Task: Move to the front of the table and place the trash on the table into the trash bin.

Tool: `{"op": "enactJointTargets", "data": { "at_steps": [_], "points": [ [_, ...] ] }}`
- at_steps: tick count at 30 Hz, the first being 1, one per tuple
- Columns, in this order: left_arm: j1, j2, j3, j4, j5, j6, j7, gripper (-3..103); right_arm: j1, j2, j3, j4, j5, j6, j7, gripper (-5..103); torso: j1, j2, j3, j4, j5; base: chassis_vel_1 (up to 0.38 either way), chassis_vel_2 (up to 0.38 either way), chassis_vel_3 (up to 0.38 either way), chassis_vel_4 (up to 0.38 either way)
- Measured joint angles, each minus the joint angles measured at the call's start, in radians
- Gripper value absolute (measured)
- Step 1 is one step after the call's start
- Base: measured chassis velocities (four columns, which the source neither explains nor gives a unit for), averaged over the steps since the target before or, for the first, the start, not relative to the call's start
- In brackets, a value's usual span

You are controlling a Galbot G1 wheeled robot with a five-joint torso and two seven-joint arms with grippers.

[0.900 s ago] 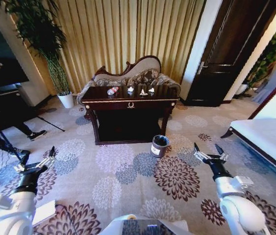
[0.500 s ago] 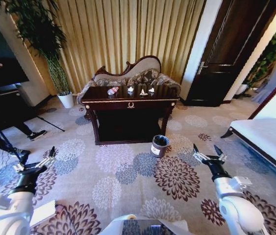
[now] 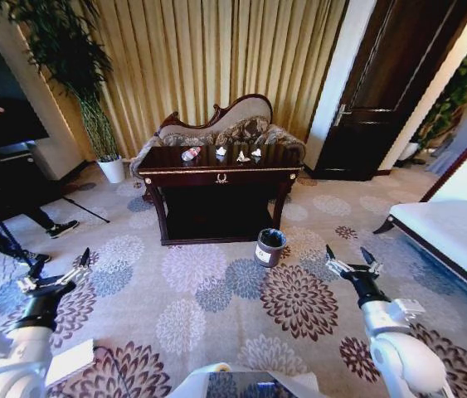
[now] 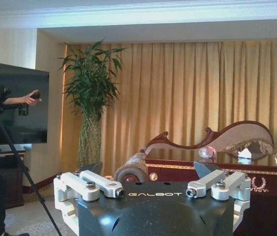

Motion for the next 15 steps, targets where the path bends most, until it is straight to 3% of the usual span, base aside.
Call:
{"op": "enactJointTargets", "data": {
  "at_steps": [15],
  "points": [
    [0.015, 0.001, -0.016, 0.004, -0.002, -0.038, 0.016, 100, 0.004, -0.003, 0.001, 0.000, -0.003, -0.008, -0.003, 100, 0.000, 0.000, 0.000, 0.0000, 0.0000, 0.000, 0.000, 0.000, 0.000]
  ]
}}
